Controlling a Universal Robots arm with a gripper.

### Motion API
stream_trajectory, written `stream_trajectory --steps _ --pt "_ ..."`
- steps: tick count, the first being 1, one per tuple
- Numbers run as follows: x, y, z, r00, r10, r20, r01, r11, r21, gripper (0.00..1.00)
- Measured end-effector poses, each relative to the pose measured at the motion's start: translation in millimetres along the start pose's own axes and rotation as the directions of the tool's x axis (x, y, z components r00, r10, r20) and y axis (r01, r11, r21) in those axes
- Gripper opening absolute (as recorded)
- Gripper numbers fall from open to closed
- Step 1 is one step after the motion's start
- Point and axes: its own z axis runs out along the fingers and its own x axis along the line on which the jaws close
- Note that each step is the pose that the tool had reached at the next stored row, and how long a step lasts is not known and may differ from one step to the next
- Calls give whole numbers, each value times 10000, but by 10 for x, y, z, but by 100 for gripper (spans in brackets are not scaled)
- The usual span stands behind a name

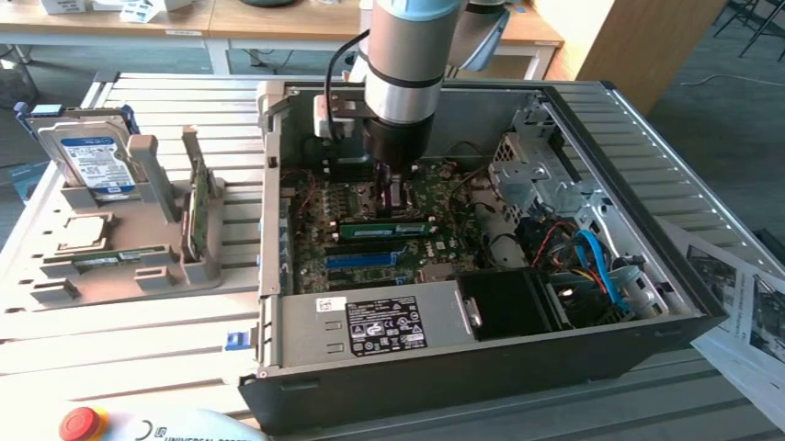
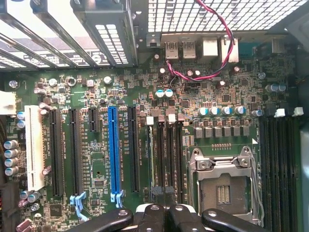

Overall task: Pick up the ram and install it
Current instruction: 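Press down the ram until it locks into place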

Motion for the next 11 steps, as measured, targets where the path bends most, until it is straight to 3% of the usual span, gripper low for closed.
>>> stream_trajectory --steps 11 --pt "2 2 81 10000 0 1 0 10000 0 11"
